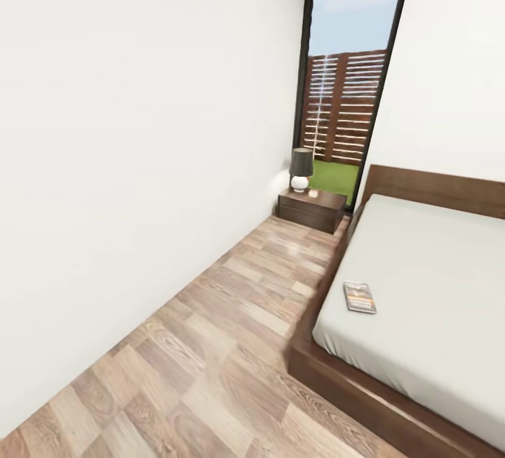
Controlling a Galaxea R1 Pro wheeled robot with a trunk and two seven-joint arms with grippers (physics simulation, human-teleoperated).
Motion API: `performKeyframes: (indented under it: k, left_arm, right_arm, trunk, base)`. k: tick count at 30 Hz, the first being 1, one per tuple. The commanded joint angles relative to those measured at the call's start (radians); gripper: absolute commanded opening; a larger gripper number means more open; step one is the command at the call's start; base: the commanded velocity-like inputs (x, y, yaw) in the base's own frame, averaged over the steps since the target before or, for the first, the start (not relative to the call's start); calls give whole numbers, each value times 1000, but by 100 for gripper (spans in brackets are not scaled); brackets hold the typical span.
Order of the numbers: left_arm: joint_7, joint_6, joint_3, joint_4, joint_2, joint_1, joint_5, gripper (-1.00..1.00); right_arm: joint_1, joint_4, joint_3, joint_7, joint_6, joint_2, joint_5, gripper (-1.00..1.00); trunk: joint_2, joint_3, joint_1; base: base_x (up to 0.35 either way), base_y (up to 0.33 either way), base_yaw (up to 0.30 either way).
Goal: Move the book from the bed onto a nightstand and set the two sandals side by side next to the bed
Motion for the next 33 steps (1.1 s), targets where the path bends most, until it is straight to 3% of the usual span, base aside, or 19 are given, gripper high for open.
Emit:
performKeyframes:
  k: [1, 33]
  left_arm:
    - [3, -3, -9, 0, 0, 0, 9, 100]
    - [3, -3, -10, -1, 1, 0, 9, 100]
  right_arm:
    - [-1, 2, 3, 3, 1, 0, 0, 100]
    - [22, 1, 1, 5, 0, -11, 0, 100]
  trunk:
    - [-1, -1, 1]
    - [-1, 0, 1]
  base:
    - [276, 223, -274]
    - [272, 227, -279]
